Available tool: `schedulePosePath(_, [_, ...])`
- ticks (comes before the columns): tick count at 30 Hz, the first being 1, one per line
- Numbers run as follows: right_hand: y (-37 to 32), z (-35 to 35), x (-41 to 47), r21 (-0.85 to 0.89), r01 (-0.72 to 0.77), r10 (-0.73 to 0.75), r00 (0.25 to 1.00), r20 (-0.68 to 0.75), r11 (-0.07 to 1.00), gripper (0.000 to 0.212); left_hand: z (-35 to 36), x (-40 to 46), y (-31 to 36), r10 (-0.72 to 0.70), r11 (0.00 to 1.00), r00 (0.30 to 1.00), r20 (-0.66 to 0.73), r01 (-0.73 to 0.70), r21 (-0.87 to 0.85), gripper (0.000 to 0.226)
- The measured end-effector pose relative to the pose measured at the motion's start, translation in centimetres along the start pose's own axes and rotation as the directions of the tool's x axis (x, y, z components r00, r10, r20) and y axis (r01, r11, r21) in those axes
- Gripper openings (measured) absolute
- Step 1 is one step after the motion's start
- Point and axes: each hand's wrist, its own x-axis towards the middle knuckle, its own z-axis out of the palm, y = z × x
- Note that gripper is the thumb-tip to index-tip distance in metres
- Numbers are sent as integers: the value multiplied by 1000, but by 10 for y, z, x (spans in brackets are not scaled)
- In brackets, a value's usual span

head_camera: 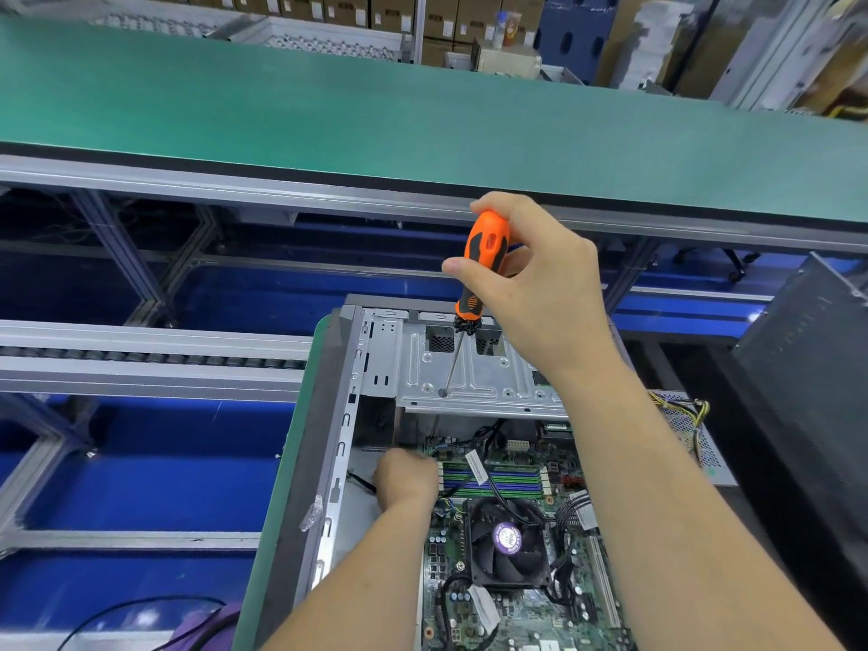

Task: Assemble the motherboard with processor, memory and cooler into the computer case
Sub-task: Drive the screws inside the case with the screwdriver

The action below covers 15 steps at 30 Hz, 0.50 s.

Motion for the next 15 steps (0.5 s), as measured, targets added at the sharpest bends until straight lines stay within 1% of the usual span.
schedulePosePath(4, [-1, 1, -2, -5, 9, -9, 1000, 4, 1000, 41, -1, 0, 1, -2, 1000, 1000, 13, 2, 22, 47])
schedulePosePath(10, [0, 2, -5, -5, 0, 0, 1000, 8, 1000, 40, -1, -1, 4, -2, 997, 1000, -5, 2, 78, 46])
schedulePosePath(15, [0, 3, -5, -15, 1, 0, 1000, 5, 1000, 41, 0, -1, 4, -10, 997, 1000, -6, 10, 76, 46])
